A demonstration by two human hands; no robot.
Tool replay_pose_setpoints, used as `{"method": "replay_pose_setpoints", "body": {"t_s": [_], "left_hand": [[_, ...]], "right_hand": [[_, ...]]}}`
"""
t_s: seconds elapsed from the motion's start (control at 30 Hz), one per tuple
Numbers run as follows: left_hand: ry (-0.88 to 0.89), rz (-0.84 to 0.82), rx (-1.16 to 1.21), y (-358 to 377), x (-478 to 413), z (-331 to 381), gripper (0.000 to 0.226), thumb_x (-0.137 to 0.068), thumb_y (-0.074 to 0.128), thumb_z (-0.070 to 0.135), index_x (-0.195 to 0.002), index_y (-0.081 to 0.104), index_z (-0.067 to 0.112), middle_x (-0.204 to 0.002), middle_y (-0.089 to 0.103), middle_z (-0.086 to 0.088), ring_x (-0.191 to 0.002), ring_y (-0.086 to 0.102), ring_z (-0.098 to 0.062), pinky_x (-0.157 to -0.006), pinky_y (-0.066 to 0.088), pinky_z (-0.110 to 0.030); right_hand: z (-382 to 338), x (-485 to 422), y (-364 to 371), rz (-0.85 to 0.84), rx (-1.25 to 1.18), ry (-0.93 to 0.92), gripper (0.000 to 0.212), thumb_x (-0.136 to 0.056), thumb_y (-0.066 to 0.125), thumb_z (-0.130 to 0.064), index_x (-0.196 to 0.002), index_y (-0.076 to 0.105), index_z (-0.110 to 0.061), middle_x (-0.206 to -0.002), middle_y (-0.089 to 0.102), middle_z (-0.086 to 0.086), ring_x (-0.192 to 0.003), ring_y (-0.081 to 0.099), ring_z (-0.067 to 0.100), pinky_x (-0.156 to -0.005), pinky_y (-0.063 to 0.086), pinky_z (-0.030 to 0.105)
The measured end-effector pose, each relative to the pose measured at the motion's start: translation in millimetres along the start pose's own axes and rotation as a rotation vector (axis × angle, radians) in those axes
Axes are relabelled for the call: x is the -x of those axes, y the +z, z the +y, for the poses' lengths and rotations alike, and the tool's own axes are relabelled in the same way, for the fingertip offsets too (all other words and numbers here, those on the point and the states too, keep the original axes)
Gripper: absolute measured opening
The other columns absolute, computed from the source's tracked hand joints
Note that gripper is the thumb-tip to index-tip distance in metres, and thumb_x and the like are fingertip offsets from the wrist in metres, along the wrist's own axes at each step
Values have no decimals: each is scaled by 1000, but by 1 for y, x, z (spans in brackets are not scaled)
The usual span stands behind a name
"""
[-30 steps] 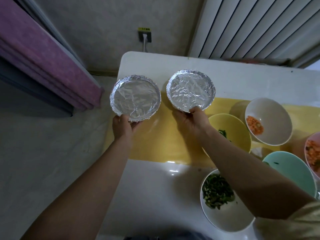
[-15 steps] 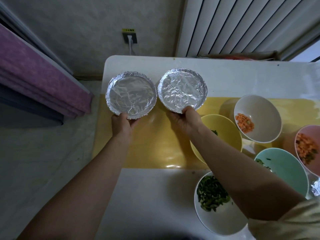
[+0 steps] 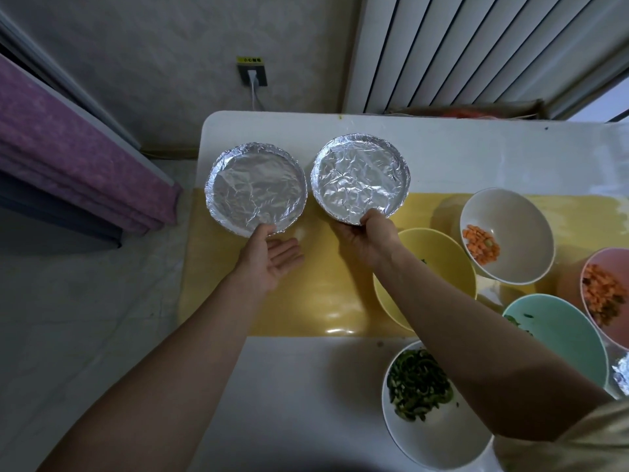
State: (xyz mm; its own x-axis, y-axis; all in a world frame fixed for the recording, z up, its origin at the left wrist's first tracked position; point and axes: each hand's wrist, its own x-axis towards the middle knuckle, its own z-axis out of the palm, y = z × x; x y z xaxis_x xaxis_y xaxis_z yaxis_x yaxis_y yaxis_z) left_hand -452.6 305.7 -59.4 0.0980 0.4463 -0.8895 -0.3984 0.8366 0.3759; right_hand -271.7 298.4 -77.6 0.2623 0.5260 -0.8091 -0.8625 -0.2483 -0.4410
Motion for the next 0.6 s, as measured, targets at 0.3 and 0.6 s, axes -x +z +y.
{"method": "replay_pose_setpoints", "body": {"t_s": [0.3, 0.6], "left_hand": [[1, -72, 147, 15, -1, 10, 31, -96, 32, -1, -121, 47, -9, -124, 60, -28, -105, 62, -36, -87, 51, -43], [11, -30, 101, 14, 3, 18, 28, -96, 30, -3, -120, 45, -6, -118, 60, -27, -119, 58, -37, -90, 50, -43]], "right_hand": [[-2, 13, 9, 29, 20, -26, 34, -87, 30, 15, -108, 54, 2, -102, 62, 22, -98, 63, 37, -78, 55, 53], [4, 23, 15, 84, 38, -6, 28, -91, 32, 9, -107, 52, -3, -100, 64, 18, -87, 65, 32, -92, 52, 51]]}}
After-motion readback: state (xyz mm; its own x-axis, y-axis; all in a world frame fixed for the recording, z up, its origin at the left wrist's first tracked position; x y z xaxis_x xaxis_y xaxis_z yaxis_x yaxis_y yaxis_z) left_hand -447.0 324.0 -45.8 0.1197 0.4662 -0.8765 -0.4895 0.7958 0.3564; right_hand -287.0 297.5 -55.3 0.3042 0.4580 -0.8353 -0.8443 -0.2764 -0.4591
